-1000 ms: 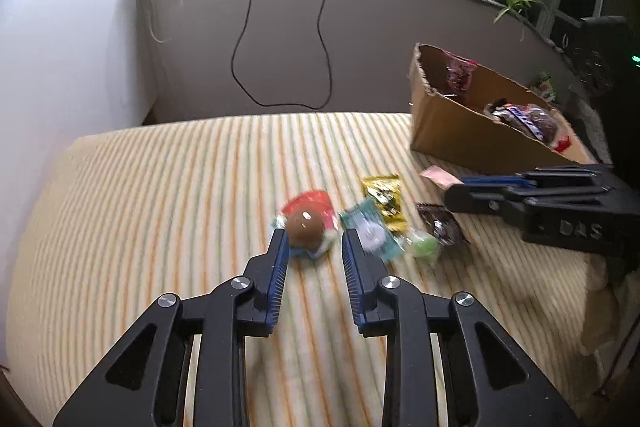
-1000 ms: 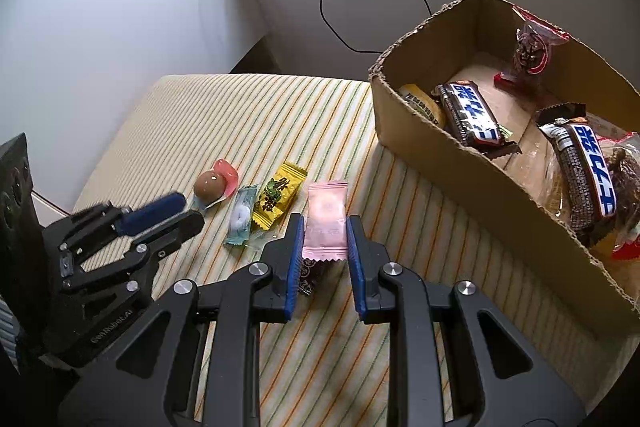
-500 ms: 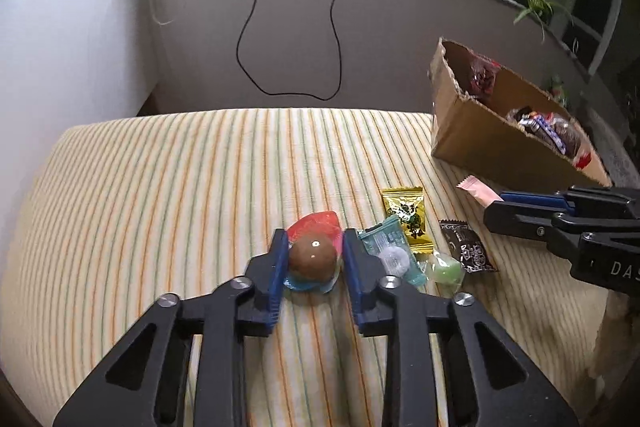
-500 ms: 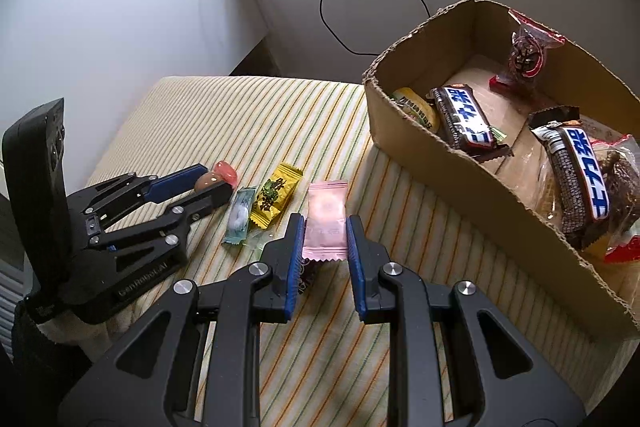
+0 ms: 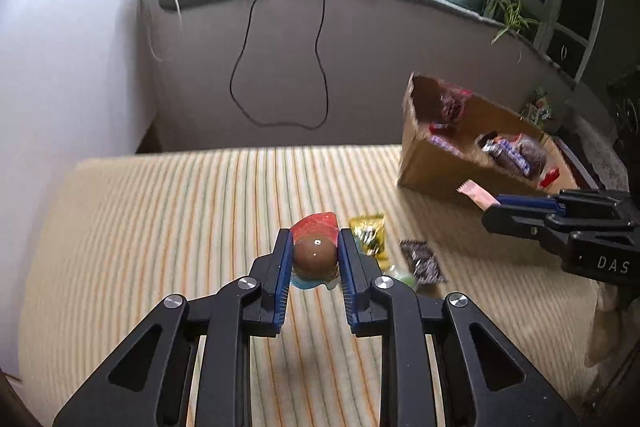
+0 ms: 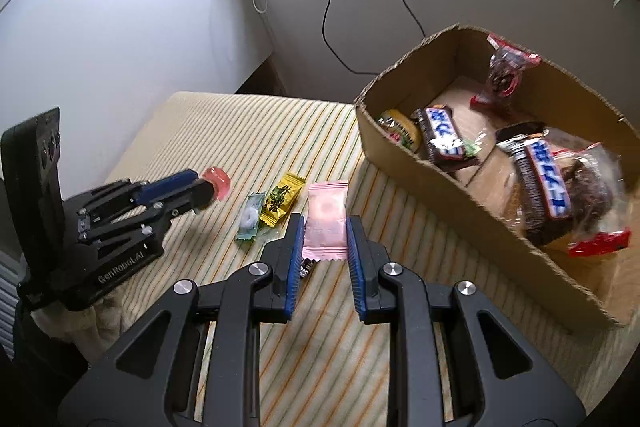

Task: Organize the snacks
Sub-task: 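Carry both candies over the box and release them inside with both grippers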

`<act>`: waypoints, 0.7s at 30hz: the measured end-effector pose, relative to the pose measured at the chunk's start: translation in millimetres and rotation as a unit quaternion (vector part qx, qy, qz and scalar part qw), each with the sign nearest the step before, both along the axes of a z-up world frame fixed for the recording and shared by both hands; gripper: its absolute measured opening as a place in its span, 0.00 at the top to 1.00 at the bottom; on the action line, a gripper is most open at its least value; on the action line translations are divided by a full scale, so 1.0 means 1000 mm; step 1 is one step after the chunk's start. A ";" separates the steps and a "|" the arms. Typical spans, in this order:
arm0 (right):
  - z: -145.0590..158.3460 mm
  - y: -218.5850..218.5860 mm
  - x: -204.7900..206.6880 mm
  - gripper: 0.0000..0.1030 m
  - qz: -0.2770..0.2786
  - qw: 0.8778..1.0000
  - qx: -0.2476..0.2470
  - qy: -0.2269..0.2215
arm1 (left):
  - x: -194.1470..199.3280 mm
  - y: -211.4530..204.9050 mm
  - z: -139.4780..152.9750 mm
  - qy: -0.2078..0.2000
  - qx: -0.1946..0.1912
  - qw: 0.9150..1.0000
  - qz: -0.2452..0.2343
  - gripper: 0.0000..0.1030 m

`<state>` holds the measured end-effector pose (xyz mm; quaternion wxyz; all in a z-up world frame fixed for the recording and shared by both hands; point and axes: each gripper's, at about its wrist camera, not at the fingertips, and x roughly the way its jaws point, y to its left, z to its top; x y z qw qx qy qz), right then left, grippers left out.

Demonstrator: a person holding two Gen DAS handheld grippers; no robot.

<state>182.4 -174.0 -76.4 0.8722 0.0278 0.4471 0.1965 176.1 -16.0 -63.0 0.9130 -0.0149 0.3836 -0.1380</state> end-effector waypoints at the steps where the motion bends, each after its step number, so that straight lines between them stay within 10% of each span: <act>1: 0.003 -0.004 -0.002 0.79 -0.002 1.000 -0.001 -0.004 | 0.000 -0.001 0.004 -0.003 -0.007 1.000 -0.003 0.80; 21: 0.053 -0.115 0.008 0.79 -0.086 0.995 -0.009 -0.059 | 0.032 -0.081 0.048 -0.045 -0.014 0.997 -0.067 0.80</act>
